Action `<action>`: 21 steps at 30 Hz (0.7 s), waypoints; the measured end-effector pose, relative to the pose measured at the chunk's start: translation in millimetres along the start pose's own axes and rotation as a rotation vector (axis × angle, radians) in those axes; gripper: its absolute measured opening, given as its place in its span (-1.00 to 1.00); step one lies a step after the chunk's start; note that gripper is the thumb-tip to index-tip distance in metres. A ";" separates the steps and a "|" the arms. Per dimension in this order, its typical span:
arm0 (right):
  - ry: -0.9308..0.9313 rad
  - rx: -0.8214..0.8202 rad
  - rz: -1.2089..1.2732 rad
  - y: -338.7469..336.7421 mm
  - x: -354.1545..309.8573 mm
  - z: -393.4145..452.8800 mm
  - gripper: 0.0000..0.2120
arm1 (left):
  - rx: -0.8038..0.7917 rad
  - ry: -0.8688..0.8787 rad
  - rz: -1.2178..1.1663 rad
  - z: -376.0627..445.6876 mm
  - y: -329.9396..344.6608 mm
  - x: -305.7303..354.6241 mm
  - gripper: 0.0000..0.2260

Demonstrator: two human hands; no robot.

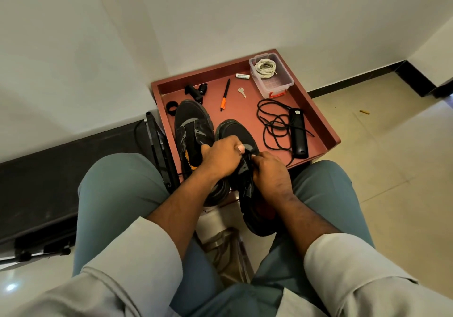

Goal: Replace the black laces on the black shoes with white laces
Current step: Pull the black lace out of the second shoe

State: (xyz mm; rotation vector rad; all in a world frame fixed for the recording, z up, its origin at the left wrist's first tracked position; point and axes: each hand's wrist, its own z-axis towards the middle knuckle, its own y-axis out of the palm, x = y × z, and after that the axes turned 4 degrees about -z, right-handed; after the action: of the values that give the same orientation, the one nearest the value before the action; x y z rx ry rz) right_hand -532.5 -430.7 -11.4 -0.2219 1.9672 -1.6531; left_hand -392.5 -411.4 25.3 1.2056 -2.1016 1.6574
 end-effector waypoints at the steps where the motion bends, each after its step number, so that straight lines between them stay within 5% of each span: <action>1: 0.001 0.003 0.000 -0.3 0.4 0.1 -0.76 | -0.056 -0.016 -0.062 1.3 -2.2 -1.0 -0.82; 4: 0.006 0.011 0.016 -1.1 2.6 0.2 -0.75 | -0.154 -0.012 -0.426 1.9 -9.1 -4.7 -0.78; 7: 0.056 0.044 0.088 -1.4 7.6 2.1 -0.77 | -0.136 0.065 -0.503 -1.8 -10.0 -5.9 -0.87; 13: 0.142 0.146 0.207 -0.2 12.9 0.9 -0.75 | 0.141 0.149 0.132 -5.4 1.8 -20.9 -0.62; 21: 0.110 0.132 0.214 2.7 12.9 -2.2 -0.74 | 0.267 0.350 0.287 -7.6 18.2 -17.7 -0.80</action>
State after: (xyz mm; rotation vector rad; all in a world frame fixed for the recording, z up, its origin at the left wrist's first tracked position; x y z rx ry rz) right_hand -543.7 -434.2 -17.7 0.1280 1.8771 -1.6755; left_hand -396.1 -395.8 4.3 0.6242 -1.9446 2.1471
